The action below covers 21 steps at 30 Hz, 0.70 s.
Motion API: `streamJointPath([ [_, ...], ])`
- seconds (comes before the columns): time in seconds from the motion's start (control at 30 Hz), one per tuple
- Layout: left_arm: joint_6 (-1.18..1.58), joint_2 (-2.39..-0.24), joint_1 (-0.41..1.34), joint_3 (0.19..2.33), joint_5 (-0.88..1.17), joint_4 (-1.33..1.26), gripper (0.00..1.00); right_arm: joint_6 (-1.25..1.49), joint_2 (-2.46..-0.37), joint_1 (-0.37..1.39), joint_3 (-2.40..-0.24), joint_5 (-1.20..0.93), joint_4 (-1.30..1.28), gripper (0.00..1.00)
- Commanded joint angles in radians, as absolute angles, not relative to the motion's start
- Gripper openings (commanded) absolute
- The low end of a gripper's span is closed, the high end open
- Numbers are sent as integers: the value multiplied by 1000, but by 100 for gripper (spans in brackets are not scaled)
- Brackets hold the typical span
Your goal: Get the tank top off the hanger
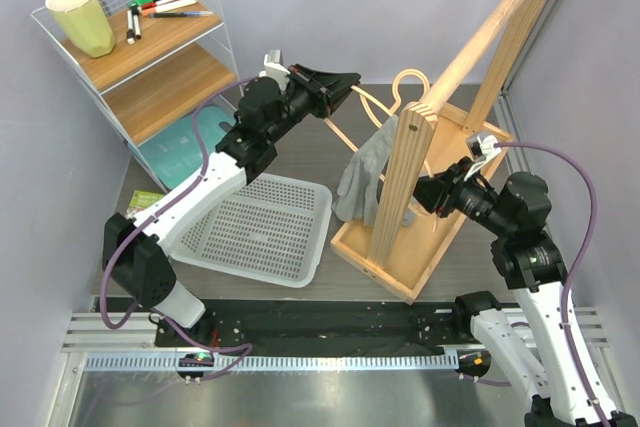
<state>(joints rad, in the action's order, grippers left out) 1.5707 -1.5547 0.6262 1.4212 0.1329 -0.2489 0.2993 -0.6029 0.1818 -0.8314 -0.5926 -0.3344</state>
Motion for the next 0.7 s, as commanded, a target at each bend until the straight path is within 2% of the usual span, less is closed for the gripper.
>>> streamJointPath([
  [0.0, 1448, -1556, 626, 1463, 190, -304, 0, 325, -589, 189, -851, -627, -311, 18],
  [0.03, 1450, -1555, 626, 1462, 190, -305, 0, 336, -588, 189, -851, -618, -310, 23],
  [0.07, 1451, -1551, 626, 1460, 192, -307, 0, 344, -584, 189, -854, -615, -310, 34],
  [0.2, 1471, -1539, 626, 1448, 219, -328, 0, 344, -568, 189, -899, -600, -328, 47],
  [0.33, 1459, -1520, 626, 1443, 230, -328, 0, 377, -578, 187, -995, -457, -391, 50],
  [0.67, 1295, -1505, 627, 1517, 221, -236, 0, 400, -607, 189, -1020, -420, -436, 53],
])
